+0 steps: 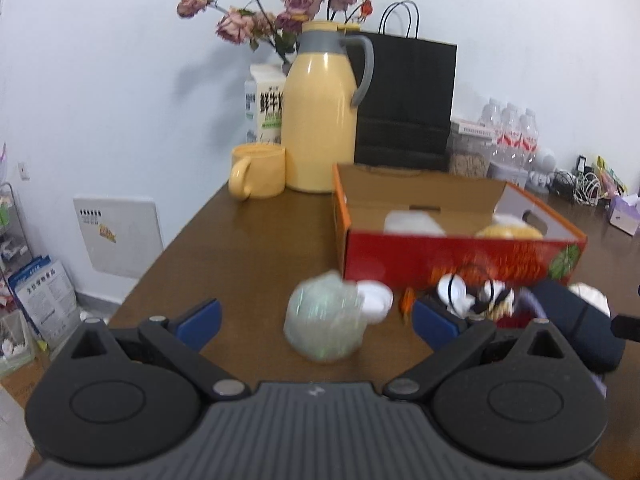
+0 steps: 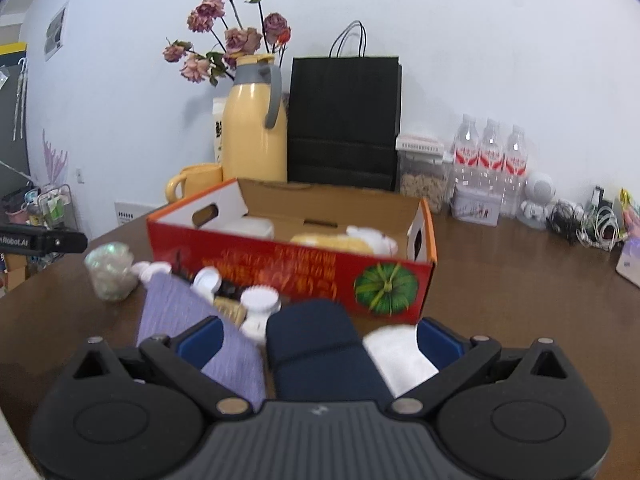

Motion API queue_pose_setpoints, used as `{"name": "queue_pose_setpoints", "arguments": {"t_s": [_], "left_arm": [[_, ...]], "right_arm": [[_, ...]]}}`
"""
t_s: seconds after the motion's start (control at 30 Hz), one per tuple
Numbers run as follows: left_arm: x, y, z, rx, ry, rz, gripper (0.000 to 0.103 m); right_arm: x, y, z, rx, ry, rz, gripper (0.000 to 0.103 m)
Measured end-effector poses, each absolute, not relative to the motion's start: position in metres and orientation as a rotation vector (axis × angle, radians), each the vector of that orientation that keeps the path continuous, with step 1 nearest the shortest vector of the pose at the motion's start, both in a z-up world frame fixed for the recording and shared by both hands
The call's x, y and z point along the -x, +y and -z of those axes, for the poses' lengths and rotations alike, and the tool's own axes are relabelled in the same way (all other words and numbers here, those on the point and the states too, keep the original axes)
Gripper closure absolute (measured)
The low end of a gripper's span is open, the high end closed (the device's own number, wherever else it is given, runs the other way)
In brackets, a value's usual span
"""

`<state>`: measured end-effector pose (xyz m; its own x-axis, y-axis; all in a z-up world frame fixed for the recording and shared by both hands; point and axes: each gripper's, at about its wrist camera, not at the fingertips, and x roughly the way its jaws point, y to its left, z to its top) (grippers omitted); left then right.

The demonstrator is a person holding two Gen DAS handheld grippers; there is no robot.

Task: Organize objects
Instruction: 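Grasp the navy zippered case with the right gripper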

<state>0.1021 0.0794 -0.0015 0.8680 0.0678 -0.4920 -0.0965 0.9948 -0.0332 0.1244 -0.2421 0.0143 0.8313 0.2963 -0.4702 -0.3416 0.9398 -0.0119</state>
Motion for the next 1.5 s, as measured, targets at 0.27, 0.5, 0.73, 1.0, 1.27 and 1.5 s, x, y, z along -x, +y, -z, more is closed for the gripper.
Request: {"name": "queue_pose_setpoints", "arguments": {"t_s": [0.27, 0.5, 0.73, 1.0, 1.27, 1.5], "left_arm": [[-0.084, 0.090, 0.023, 0.116, 0.564, -0.104, 0.000], [-0.089, 0.089, 0.022, 0.112, 0.564, -0.109, 0.000], [-0.091, 0.092, 0.026, 0.130, 0.577, -0.122, 0.000], [-0.096, 0.094, 0.028, 0.134, 0.588, -0.128, 0.000], [-0.099, 0.095, 0.031, 0.139, 0.596, -0.130, 0.000], [-0.106, 0.094, 0.031, 0.129, 0.597, -0.132, 0.000]], "right_arm": [[-0.108, -0.256, 0.006, 0.047, 0.546, -0.310, 0.000], [-0.125, -0.249, 0.006, 0.133, 0.565, -0.322, 0.011], [-0.158, -0.231, 0.012, 0.260, 0.646, -0.387, 0.013], [-0.190, -0.222, 0.021, 0.270, 0.702, -0.418, 0.026], [-0.197, -0.217, 0.023, 0.281, 0.701, -0.427, 0.029], [-0.192, -0.218, 0.020, 0.284, 0.668, -0.438, 0.041]]}}
